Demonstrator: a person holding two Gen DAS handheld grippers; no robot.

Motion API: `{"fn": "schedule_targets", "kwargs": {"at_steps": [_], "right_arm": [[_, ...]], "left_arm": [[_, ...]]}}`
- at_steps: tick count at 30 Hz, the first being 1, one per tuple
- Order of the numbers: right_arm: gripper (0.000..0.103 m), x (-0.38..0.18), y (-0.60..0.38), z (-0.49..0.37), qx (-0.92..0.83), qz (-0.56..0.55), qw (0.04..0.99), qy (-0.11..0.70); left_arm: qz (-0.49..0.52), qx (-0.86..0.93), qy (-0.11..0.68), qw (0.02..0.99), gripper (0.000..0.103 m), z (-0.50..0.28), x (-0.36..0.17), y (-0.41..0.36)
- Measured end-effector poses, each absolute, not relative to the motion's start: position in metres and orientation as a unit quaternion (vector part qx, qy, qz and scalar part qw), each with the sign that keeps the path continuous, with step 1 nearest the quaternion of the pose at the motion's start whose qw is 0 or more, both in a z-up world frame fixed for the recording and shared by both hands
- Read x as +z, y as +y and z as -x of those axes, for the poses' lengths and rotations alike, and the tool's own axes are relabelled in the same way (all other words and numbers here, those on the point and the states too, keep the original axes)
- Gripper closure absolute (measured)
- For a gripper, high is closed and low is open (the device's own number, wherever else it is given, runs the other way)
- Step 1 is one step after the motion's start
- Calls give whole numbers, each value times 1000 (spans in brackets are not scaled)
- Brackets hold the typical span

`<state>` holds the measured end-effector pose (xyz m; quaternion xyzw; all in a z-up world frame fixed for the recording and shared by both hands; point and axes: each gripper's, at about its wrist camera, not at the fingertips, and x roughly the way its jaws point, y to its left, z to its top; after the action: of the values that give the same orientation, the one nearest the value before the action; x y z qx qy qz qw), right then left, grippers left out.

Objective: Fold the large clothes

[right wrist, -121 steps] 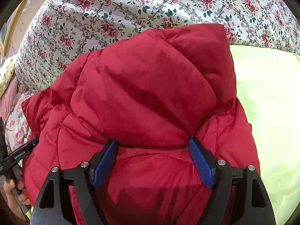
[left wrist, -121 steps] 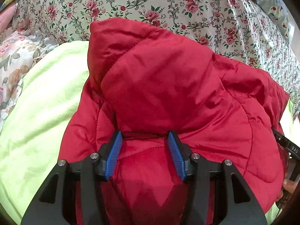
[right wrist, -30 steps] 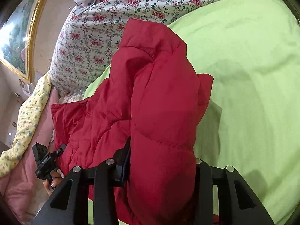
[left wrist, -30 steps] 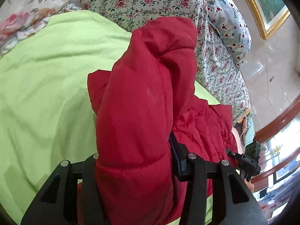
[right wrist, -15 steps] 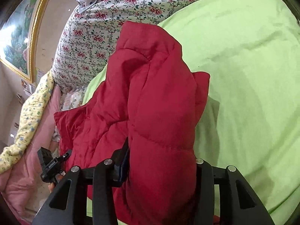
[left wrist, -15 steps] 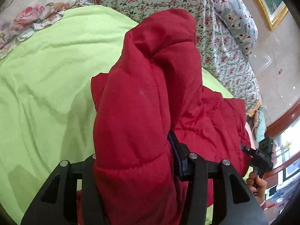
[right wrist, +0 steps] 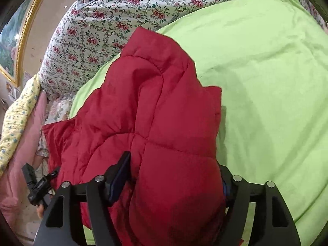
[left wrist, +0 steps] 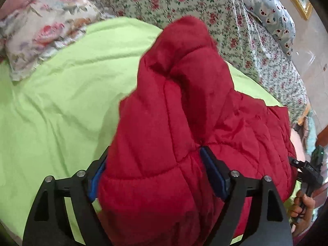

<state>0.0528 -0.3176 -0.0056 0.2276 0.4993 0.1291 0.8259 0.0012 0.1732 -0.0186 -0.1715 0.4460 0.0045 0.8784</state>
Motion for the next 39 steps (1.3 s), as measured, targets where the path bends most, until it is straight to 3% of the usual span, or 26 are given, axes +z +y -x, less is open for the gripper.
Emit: {"fn": "schedule_targets", "kwargs": {"at_steps": [9, 19, 20, 21, 23, 25, 28, 33, 39], "right_arm": [[5, 22, -322, -47, 80, -184, 864, 461], [3, 23, -282, -71, 91, -127, 872, 465], [4, 21, -277, -73, 91, -116, 874, 463], [7, 20, -272, -74, 89, -103, 876, 463], [24, 18, -264, -74, 90, -79, 879, 461], [57, 16, -256, -73, 78, -49, 883, 461], [78, 21, -257, -75, 75, -37, 886, 456], [84, 39, -270, -82, 71, -66, 898, 429], [84, 21, -266, -108, 51, -63, 887, 454]], "left_arm": [[135, 14, 419, 898, 17, 1, 1, 166], [96, 4, 447, 889, 17, -19, -15, 142], [89, 4, 448, 890, 25, -21, -16, 140], [83, 6, 448, 890, 32, -22, -16, 138], [71, 8, 451, 890, 56, -26, -18, 136], [70, 1, 449, 891, 67, -29, -16, 136], [59, -1, 441, 896, 78, -34, -8, 131], [61, -10, 421, 905, 80, -50, 7, 130], [94, -6, 450, 888, 80, -75, -27, 138]]}}
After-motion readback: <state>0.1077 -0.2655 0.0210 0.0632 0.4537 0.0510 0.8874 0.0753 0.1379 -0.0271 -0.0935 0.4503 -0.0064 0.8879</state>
